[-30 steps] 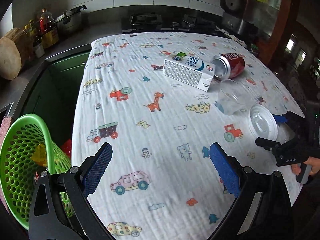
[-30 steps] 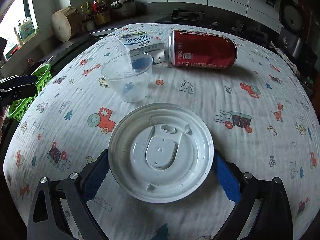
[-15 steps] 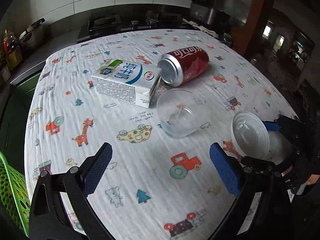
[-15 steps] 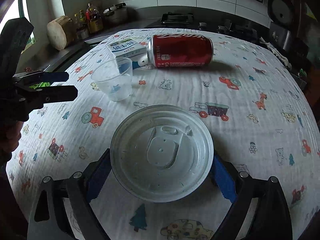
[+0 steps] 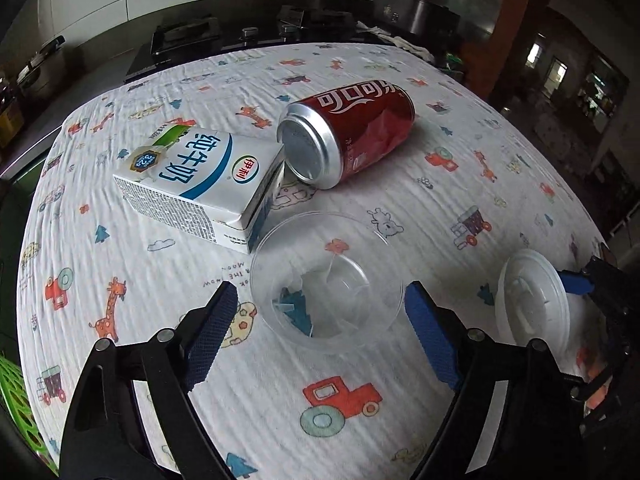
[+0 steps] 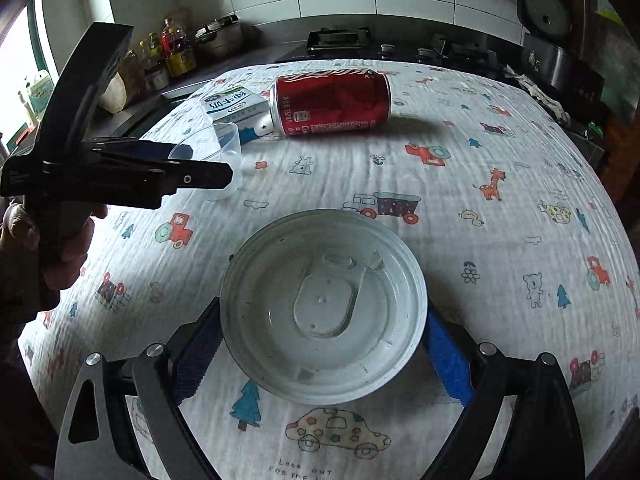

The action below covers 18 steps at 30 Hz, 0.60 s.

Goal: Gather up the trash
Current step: 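Grasp the clear plastic cup with the left tool while the right tool grasps the white lid, then drop the clear cup into the basket with the left tool while the right tool carries the white lid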

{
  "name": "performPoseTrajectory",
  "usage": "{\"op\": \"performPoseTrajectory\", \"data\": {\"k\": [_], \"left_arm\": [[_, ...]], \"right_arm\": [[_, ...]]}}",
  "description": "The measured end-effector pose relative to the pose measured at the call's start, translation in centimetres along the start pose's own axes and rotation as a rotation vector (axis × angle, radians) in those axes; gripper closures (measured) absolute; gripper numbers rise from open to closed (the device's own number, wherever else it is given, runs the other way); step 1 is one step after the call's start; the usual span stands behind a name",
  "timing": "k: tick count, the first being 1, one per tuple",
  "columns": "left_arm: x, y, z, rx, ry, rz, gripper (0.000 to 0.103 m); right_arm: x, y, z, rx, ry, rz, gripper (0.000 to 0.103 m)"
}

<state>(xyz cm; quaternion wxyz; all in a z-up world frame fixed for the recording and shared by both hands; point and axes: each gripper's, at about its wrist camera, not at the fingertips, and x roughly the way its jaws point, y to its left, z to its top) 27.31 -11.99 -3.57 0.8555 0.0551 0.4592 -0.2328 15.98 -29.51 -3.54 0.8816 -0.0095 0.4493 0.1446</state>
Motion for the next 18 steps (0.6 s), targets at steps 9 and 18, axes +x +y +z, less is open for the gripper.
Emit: {"op": "performPoseTrajectory", "data": {"k": [9, 18], "left_arm": [[-0.4, 0.6, -0.7, -0.027, -0.02, -0.029, 0.046], [-5.8, 3.6, -3.2, -0.081, -0.098, 0.0, 0.046]], "right_arm": [[-0.4, 0.1, -0.1, 0.007, -0.003, -0.01, 0.013], [-1.2, 2.7, 0.7, -0.039, -0.021, 0.013, 0.013]]}}
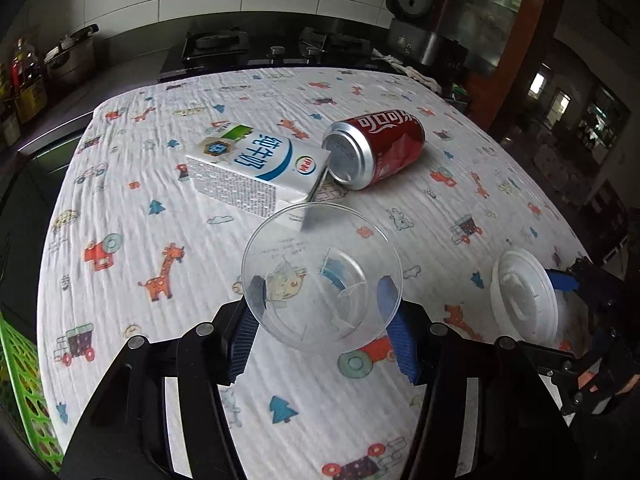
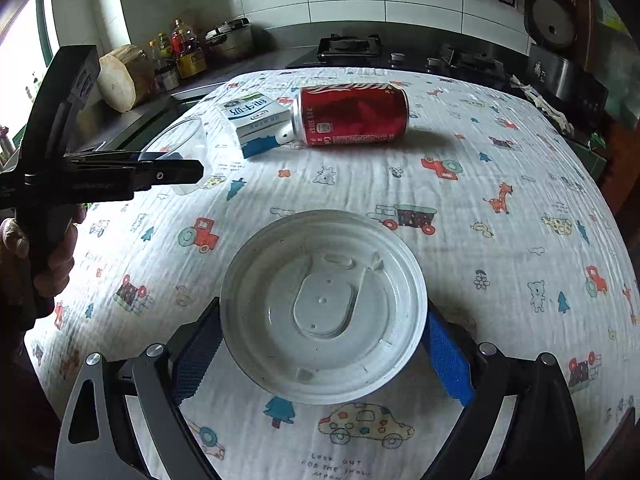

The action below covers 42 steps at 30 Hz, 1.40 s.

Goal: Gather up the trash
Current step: 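Drop the clear cup into the basket with the left tool while the right tool carries the white lid, then release the white lid into the green basket with the right tool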

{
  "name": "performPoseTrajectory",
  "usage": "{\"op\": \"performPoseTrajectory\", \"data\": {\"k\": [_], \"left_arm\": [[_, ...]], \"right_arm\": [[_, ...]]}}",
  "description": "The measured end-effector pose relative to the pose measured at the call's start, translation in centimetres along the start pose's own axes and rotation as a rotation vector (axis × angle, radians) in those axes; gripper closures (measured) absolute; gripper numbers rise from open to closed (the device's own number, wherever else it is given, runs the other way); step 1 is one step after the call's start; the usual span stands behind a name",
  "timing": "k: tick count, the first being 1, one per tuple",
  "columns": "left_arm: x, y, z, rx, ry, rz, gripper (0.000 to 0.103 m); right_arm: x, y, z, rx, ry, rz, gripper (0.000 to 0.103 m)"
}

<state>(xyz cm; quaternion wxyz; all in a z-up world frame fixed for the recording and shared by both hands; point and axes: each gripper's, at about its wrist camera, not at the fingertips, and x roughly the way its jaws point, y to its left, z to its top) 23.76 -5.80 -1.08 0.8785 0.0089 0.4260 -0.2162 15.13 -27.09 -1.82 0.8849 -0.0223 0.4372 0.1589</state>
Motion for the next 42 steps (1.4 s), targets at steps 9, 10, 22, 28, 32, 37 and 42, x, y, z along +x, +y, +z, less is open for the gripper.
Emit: {"op": "performPoseTrajectory", "data": {"k": [9, 10, 22, 28, 32, 37, 42], "left_arm": [[-8.0, 7.3, -3.1, -0.093, -0.076, 0.161, 0.046], [-8.9, 8.4, -3.5, -0.108, -0.081, 0.183, 0.046], [-16.2, 22.4, -9.6, -0.327, -0.044, 0.436, 0.046], [-15.8, 27.2, -12.8, -0.43, 0.029, 0.476, 0.045], [-15.3, 28.8, -14.8, -0.473, 0.066, 0.476, 0.045], [-15.2, 30.0, -16.1, -0.498, 0.094, 0.496, 0.044], [-15.8, 30.8, -16.8, -0.52, 0.088, 0.506, 0.032]], "right_arm": [[0.7, 5.5, 2.3, -0.087, -0.018, 0.076, 0.013], [0.8, 6.2, 2.6, -0.098, -0.018, 0.087, 0.013], [3.3, 15.1, 6.3, -0.213, -0.006, 0.217, 0.013], [4.6, 19.4, 8.4, -0.268, 0.0, 0.265, 0.013], [5.3, 22.0, 9.5, -0.307, -0.001, 0.293, 0.013], [6.3, 25.3, 11.0, -0.329, 0.003, 0.345, 0.013], [7.4, 28.5, 12.5, -0.361, 0.001, 0.383, 0.013]]}}
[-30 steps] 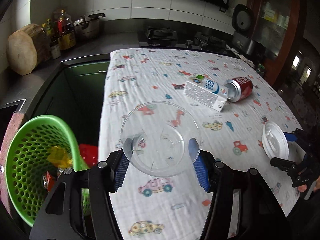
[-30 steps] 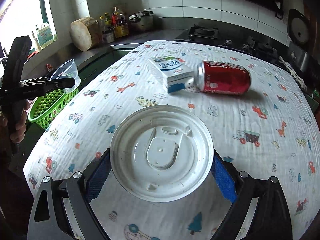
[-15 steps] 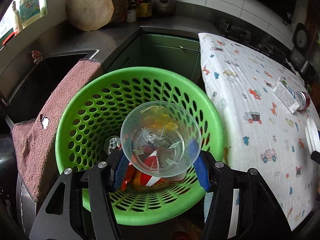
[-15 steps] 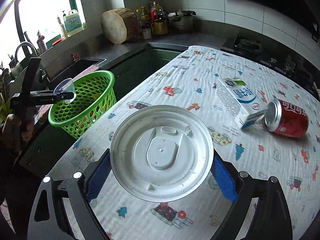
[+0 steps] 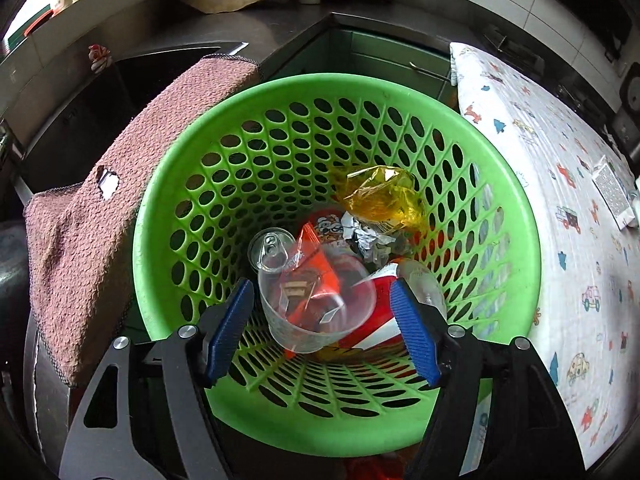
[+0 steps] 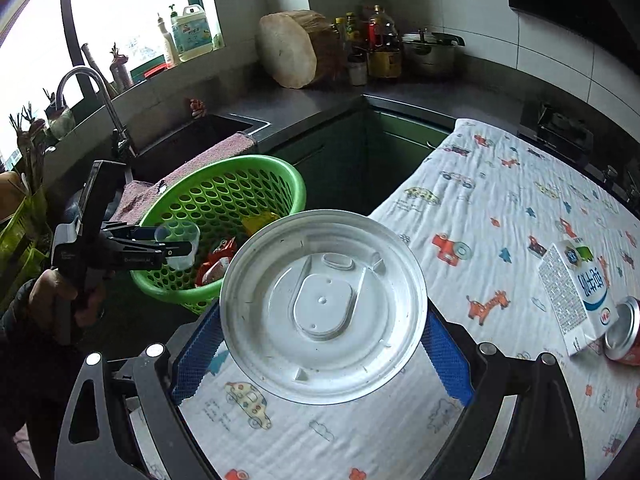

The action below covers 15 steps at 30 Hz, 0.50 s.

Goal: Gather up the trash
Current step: 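Release the white lid into the green basket with the right tool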

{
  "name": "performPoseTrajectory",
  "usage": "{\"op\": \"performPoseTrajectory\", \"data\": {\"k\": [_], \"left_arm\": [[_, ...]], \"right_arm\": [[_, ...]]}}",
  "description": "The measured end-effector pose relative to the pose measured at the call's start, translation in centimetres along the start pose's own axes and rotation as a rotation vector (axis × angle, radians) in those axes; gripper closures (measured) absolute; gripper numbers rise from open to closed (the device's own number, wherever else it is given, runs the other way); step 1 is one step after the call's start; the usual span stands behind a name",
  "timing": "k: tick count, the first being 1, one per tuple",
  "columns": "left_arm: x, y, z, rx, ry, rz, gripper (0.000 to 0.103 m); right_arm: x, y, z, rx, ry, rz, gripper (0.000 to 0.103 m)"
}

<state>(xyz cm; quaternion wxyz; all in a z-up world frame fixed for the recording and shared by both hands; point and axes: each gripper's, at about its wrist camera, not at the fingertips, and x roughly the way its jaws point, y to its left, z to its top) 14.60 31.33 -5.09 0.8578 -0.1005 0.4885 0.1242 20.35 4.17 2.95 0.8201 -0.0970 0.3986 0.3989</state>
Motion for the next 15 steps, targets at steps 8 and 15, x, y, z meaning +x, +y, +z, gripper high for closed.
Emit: {"op": "performPoseTrajectory", "data": {"k": [8, 15], "left_arm": [[-1.8, 1.4, -0.6, -0.017, -0.033, -0.004, 0.029], [-3.9, 2.9, -1.2, -0.035, -0.073, 0.001, 0.026]], "right_arm": [[3.7, 2.9, 3.6, -0.044, 0.003, 0.05, 0.013], [7.8, 5.6, 5.7, -0.091, 0.037, 0.069, 0.013]]}}
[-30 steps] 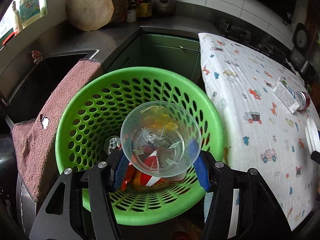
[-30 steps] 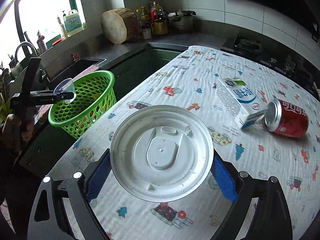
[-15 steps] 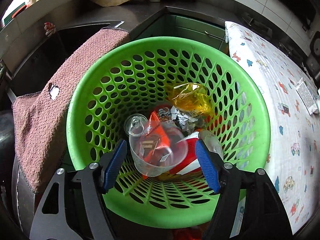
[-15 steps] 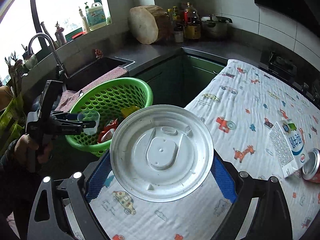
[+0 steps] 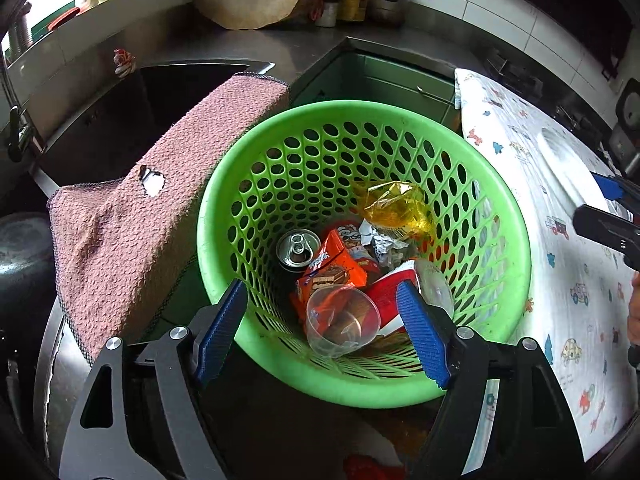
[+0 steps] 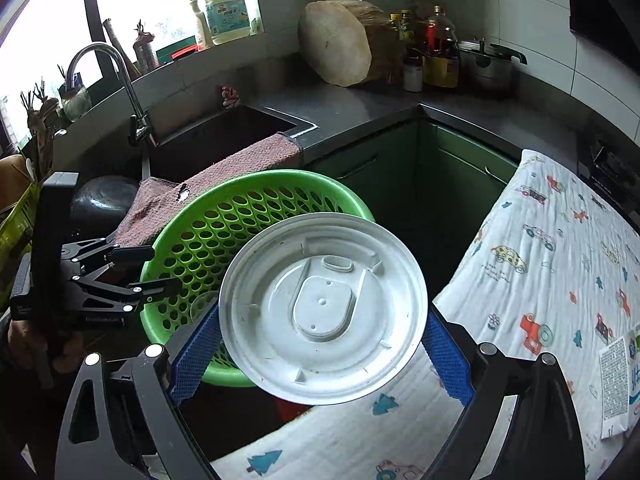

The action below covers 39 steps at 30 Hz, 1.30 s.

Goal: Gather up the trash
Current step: 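Release the white lid into the green basket with the right tool, then move the left tool to the milk carton while the right tool approaches the cola can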

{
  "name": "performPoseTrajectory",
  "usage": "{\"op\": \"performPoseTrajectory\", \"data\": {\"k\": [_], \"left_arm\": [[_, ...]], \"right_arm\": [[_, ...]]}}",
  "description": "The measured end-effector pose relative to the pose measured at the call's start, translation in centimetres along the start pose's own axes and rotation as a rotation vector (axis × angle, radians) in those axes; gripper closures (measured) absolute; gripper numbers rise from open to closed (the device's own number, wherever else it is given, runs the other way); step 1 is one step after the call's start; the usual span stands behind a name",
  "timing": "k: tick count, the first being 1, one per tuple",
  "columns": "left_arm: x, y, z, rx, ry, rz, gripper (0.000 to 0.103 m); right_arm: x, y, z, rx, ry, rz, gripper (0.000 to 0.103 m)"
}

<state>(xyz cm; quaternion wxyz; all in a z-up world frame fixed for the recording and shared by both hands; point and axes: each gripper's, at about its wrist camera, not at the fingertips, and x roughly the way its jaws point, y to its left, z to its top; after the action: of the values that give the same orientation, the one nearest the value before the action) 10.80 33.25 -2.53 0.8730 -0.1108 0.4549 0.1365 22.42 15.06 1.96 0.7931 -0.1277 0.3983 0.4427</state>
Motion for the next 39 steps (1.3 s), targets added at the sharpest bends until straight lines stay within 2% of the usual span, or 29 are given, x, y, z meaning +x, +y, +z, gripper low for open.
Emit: {"op": "performPoseTrajectory", "data": {"k": [10, 17, 28, 39], "left_arm": [[-0.8, 1.2, -0.7, -0.025, -0.01, -0.005, 0.024], [-0.7, 1.3, -0.8, -0.034, -0.01, -0.013, 0.024], [-1.4, -1.0, -0.4, -0.012, -0.03, -0.044, 0.021], [-1.6, -6.5, 0.1, 0.06, -0.036, -0.112, 0.019]], "right_arm": [[4.8, 1.3, 2.2, -0.009, 0.048, 0.0, 0.012], [4.5, 1.4, 2.1, -0.017, 0.042, -0.006, 0.01], [-1.1, -0.4, -0.4, 0.007, -0.02, -0.032, 0.01], [-8.2, -6.4, -5.6, 0.122, -0.063, -0.139, 0.01]]}}
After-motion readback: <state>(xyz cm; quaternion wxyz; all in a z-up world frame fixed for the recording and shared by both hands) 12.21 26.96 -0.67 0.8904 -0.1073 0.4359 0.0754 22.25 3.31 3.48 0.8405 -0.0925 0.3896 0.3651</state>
